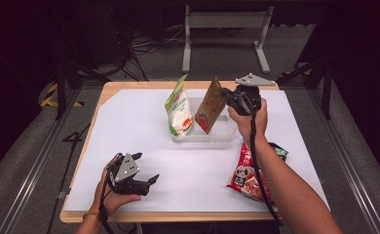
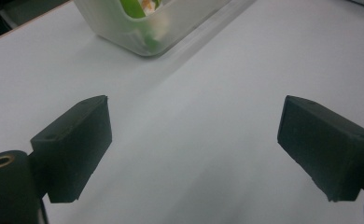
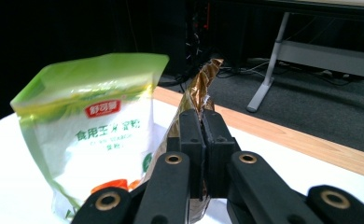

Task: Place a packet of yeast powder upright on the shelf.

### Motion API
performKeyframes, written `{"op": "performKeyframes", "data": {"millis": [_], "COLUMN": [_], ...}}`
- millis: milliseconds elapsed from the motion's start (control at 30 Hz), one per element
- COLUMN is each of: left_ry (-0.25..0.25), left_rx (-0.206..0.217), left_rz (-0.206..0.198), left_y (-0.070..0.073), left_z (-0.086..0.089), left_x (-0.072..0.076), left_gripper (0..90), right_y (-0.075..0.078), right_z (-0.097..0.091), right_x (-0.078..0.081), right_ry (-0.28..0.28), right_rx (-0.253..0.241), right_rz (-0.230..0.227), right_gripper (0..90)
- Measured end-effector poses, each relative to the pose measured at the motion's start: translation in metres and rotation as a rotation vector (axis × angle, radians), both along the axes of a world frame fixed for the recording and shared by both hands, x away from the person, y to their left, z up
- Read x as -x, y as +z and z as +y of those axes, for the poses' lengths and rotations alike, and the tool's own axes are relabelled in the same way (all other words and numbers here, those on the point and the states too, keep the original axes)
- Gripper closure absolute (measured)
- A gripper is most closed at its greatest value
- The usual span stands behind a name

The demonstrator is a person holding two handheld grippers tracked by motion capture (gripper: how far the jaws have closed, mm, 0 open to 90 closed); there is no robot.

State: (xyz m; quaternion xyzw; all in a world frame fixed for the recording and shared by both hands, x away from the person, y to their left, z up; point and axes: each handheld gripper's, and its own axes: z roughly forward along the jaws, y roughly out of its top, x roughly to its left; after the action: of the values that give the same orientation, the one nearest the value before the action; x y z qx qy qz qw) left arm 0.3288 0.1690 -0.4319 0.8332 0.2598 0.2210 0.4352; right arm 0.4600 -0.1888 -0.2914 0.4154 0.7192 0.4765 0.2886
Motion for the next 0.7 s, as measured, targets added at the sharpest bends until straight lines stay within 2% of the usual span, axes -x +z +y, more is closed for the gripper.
{"op": "performKeyframes", "data": {"millis": [233,700], "left_ry": [0.003,0.004], "left_rx": [0.008,0.005], "left_rz": [0.0,0.002], "left_y": [0.0,0.0], "left_z": [0.003,0.002], "left_x": [0.0,0.0], "left_gripper": [10.6,10.6], "right_y": [-0.012,-0.025], "right_z": [0.01,0.014], "right_x": [-0.001,0.001], "right_ry": [0.033,0.091], "right_rx": [0.004,0.014], "right_rz": [0.016,0.05], "right_gripper": [87.5,86.4]}}
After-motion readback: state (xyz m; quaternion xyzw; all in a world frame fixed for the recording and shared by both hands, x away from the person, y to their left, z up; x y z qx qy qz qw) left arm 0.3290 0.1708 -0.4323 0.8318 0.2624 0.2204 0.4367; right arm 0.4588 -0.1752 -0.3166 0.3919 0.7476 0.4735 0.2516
